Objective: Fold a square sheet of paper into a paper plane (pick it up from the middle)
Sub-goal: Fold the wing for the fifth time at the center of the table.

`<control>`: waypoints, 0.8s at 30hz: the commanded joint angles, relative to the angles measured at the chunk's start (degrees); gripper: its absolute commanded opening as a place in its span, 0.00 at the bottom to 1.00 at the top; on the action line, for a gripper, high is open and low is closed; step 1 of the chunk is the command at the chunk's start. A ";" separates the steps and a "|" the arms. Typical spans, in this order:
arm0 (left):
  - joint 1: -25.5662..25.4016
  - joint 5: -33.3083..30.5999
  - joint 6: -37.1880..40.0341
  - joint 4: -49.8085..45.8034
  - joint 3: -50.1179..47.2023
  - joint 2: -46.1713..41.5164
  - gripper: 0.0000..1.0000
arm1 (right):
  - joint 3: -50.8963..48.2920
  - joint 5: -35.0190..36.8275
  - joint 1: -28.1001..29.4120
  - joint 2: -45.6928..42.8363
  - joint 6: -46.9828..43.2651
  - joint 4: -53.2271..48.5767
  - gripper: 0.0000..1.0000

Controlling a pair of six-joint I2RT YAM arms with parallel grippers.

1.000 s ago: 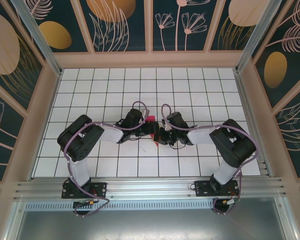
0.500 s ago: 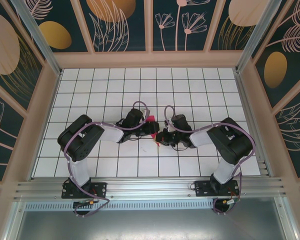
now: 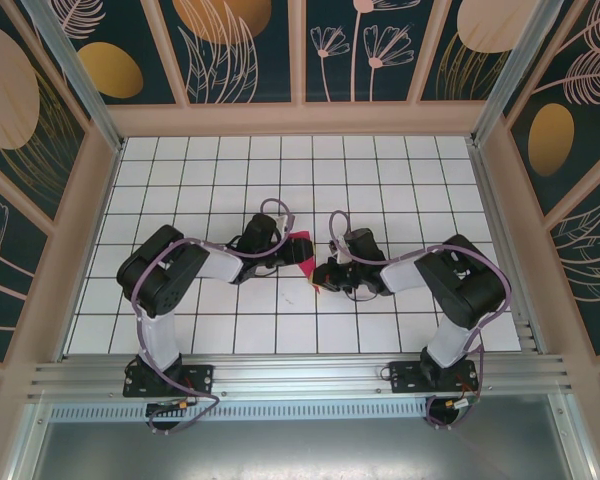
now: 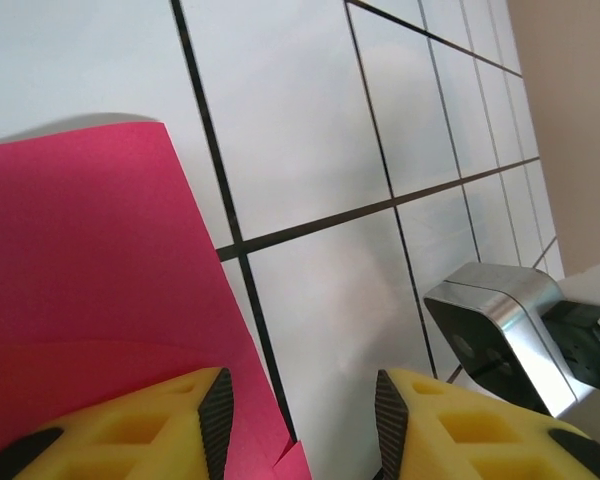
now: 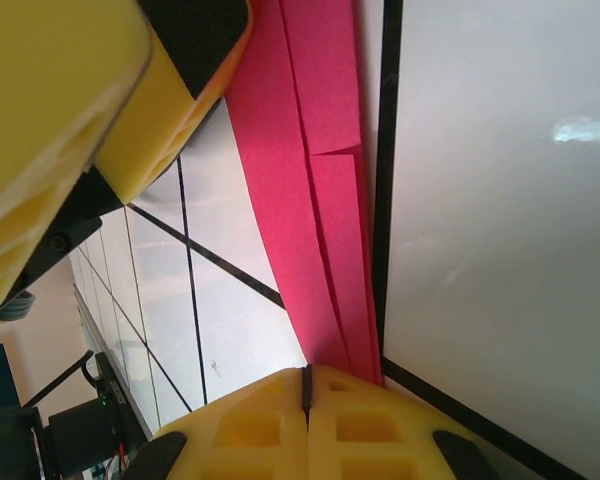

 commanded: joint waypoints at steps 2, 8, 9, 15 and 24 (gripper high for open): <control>1.61 2.03 2.77 6.23 -0.68 2.17 0.46 | -2.14 1.44 -1.21 3.00 -3.01 -10.82 0.00; 2.81 2.86 4.54 8.29 -1.51 2.52 0.48 | -1.98 0.85 -1.30 3.30 -3.74 -11.63 0.00; 3.08 3.02 4.81 8.36 -1.51 2.61 0.48 | -1.96 0.92 -1.36 3.36 -3.81 -11.73 0.00; 4.02 3.70 4.91 8.79 -0.92 3.66 0.50 | -1.93 0.60 -1.48 3.42 -4.47 -12.51 0.00; 6.54 5.10 6.01 9.13 -0.02 4.89 0.51 | -2.11 0.57 -1.50 3.59 -4.79 -12.96 0.00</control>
